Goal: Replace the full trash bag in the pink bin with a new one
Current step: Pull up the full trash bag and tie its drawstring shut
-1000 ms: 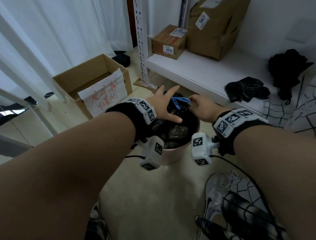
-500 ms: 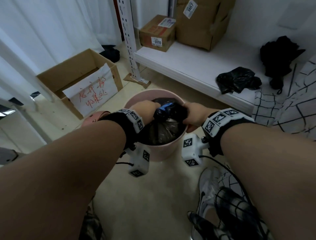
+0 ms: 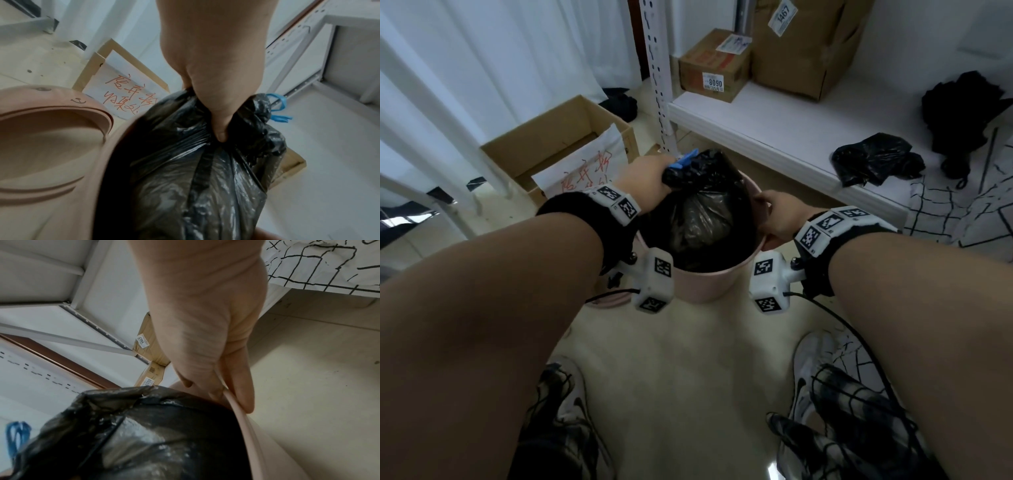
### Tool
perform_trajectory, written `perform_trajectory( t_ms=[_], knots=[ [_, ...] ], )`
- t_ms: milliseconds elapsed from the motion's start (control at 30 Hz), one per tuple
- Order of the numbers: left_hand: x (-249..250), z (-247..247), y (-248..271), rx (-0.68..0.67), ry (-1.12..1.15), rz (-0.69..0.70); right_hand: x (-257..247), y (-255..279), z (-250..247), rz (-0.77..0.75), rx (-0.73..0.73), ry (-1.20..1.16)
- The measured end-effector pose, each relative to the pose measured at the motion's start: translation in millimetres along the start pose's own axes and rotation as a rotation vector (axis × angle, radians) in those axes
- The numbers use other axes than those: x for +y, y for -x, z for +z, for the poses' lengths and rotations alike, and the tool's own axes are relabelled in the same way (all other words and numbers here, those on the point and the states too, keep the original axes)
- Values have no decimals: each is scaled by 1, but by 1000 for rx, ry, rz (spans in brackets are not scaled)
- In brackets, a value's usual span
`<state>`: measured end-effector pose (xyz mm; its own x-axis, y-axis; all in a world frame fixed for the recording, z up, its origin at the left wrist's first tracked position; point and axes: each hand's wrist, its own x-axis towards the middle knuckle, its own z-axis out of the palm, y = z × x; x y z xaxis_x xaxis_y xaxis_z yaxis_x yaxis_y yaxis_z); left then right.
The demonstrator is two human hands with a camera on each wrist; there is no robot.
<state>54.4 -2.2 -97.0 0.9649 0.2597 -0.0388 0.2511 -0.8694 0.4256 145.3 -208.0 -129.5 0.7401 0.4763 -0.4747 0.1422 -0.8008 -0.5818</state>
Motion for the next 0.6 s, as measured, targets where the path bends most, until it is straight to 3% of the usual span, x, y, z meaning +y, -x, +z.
perform_trajectory(
  t_ms=[367, 467, 600],
  knots=[
    [1, -21, -5, 194, 117, -32, -3, -10, -8, 15, 160, 190],
    [6, -36, -4, 246, 115, -31, -23, -7, -25, -78, 291, 163],
    [13, -67, 1, 280, 210, -52, -72, 13, -41, -296, 453, -93]
  ],
)
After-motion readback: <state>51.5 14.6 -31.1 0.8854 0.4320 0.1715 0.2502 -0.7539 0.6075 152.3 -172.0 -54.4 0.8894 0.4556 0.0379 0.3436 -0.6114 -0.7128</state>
